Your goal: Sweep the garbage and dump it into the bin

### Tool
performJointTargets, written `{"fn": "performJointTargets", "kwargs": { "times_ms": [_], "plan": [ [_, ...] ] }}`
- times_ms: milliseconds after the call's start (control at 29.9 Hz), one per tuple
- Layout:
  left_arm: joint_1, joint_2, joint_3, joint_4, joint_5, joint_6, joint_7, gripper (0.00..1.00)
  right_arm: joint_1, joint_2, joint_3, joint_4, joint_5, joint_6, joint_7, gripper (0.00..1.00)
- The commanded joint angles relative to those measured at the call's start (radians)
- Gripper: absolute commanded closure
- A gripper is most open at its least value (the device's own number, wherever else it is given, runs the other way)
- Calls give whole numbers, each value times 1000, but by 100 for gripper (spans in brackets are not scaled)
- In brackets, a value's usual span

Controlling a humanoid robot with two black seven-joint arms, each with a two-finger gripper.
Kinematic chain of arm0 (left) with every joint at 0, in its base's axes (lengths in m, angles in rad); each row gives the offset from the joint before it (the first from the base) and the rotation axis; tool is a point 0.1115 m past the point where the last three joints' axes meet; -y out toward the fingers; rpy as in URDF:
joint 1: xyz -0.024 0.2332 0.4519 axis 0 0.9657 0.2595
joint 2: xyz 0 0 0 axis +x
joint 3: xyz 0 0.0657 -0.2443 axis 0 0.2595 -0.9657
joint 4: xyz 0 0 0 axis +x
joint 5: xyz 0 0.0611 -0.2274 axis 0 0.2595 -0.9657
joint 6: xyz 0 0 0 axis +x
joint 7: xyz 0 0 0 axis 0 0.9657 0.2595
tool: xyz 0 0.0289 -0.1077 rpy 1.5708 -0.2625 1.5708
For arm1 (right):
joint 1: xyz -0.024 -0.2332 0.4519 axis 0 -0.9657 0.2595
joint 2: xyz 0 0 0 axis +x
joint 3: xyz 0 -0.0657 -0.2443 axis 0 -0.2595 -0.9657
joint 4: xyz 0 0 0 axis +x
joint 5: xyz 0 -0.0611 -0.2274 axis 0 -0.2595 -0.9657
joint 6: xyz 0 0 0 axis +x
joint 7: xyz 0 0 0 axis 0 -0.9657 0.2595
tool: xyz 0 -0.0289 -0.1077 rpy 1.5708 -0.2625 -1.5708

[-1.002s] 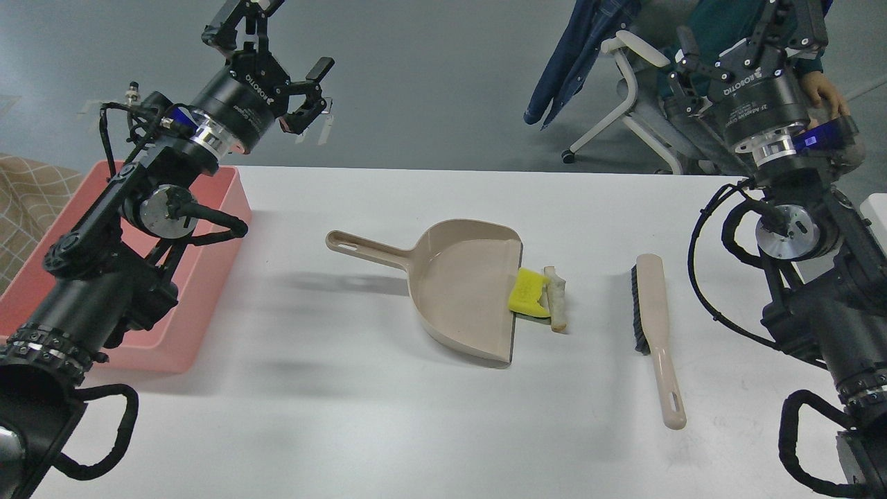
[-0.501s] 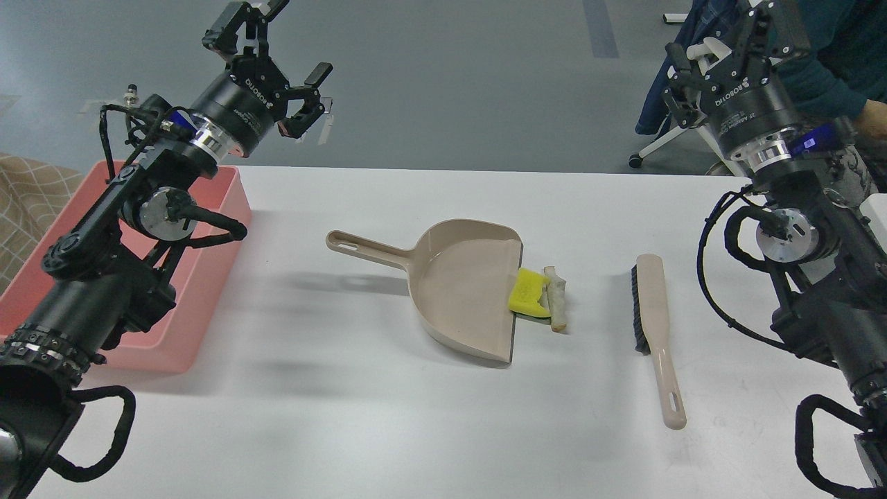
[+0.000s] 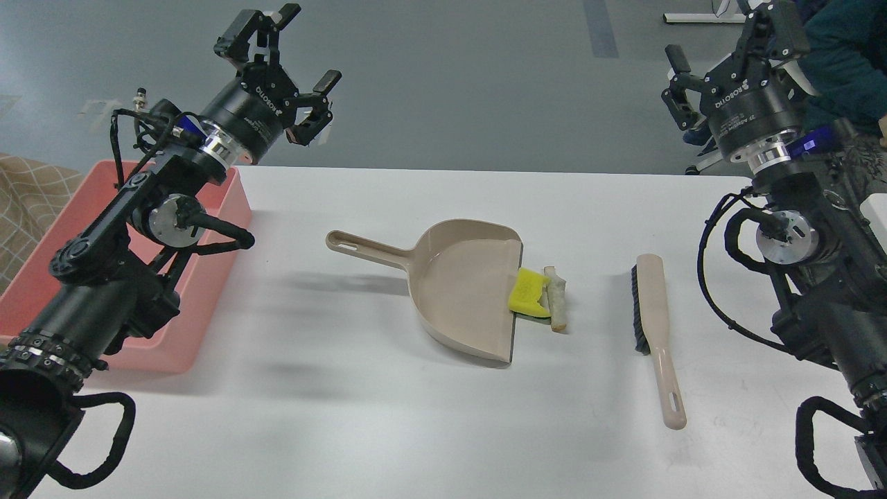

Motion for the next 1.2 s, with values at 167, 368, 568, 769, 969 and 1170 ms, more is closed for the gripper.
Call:
{"fn": "performJointTargets", "kwargs": {
  "times_ms": [167,368,568,769,969,1170],
  "plan": [
    [49,92,35,-206,157,34,0,2,-11,-14,0,19,0,-21,0,0],
    [202,250,31,-471,341,114,0,2,-17,-14,-1,20,0,-29,0,0],
    [380,408,9,-680,531,182,0,2,-19,-14,-1,20,0,-34,0,0],
    [564,456,-67,-830,746,249,-5,2,-20,-13,-3,20,0,-35,0,0],
    [646,438,-58,-858,892,297,-5,2,-20,-14,-14,19,0,-46,0,0],
    [709,374,-9,-837,970,324,-5,2,-22,-13,-15,19,0,-49,0,0]
  ]
}}
